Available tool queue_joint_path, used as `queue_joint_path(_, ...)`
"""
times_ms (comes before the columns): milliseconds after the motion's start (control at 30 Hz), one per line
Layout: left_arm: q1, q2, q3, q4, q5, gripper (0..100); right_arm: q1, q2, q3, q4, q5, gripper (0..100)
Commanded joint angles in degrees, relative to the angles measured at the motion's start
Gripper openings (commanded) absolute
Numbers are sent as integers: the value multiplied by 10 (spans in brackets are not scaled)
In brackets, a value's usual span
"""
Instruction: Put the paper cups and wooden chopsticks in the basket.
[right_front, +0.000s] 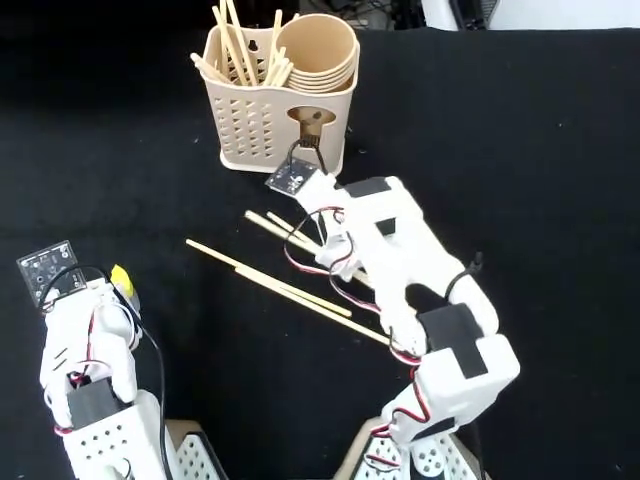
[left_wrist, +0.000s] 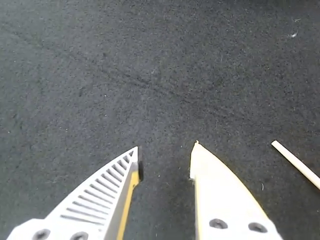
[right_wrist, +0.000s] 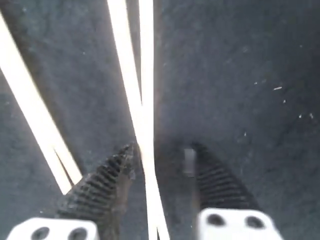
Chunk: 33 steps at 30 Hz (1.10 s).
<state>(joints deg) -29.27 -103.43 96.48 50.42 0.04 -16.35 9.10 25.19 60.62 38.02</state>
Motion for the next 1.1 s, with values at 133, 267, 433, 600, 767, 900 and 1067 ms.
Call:
queue_joint_path(133,5,-7,7,0,-4,184,-70,-23,-66,-1,0,230)
queue_joint_path(267,5,-7,7,0,-4,184,-97,7,-142,-1,-53,230)
queue_joint_path(433,5,-7,7,1,-4,184,-113,126,-256,34,-86,238)
queue_joint_path(600,5,-7,7,0,-4,184,-114,206,-357,86,-83,286)
queue_joint_path(767,5,-7,7,-1,-4,184,-120,230,-390,93,-83,247)
queue_joint_path(900,5,-7,7,-1,-4,184,-134,237,-388,104,-83,244)
queue_joint_path(1067,5,-7,7,-1,-4,184,-136,238,-388,105,-82,243)
